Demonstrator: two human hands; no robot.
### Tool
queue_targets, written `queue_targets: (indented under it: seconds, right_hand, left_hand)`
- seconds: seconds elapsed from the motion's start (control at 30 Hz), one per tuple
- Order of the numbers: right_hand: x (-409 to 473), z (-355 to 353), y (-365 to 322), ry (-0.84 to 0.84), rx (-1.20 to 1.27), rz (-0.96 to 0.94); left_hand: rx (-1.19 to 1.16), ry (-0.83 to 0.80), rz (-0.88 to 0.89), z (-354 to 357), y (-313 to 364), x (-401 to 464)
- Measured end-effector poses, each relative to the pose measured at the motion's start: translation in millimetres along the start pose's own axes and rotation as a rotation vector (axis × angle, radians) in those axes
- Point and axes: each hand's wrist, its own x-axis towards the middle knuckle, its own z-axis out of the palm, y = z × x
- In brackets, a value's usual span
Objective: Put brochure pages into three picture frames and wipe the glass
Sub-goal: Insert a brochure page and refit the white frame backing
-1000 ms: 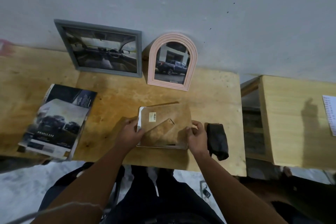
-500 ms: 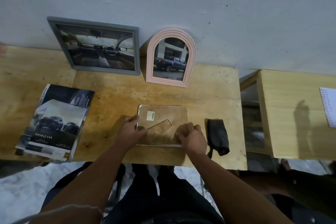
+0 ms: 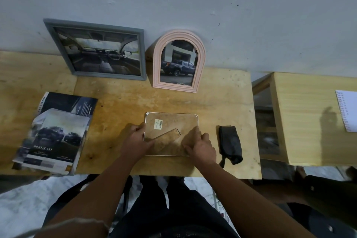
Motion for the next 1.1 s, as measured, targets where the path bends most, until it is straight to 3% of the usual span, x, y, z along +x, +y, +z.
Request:
queue_targets:
  seconds: [0.13, 0.3, 0.43, 0.57, 0.9, 1.1]
  right_hand:
    - [-3, 3, 0, -0.049, -0.014, -0.009]
    - [11, -17, -24, -0.048, -0.276, -0.075]
    - [27, -31, -29, -0.232, -0.434, -0.273]
    - [31, -27, -19, -0.219, -0.53, -0.308]
    - [41, -40, 16, -0.219, -0.487, -0.469]
    - [44, -39, 21, -0.233, -0.422, -0.459]
  left_hand:
    - [0.047, 0.002, -0.001, 0, 0, 7]
    - [0.251, -0.006, 0.015, 4, 16, 11]
    - [0.552, -0.102, 0.238, -2, 9, 17]
    - [0.71, -0.184, 0.35, -9, -3, 26]
    - [0.838, -0.146, 0.462, -14, -20, 32]
    - [0.906, -0.044, 0.53, -9, -34, 42]
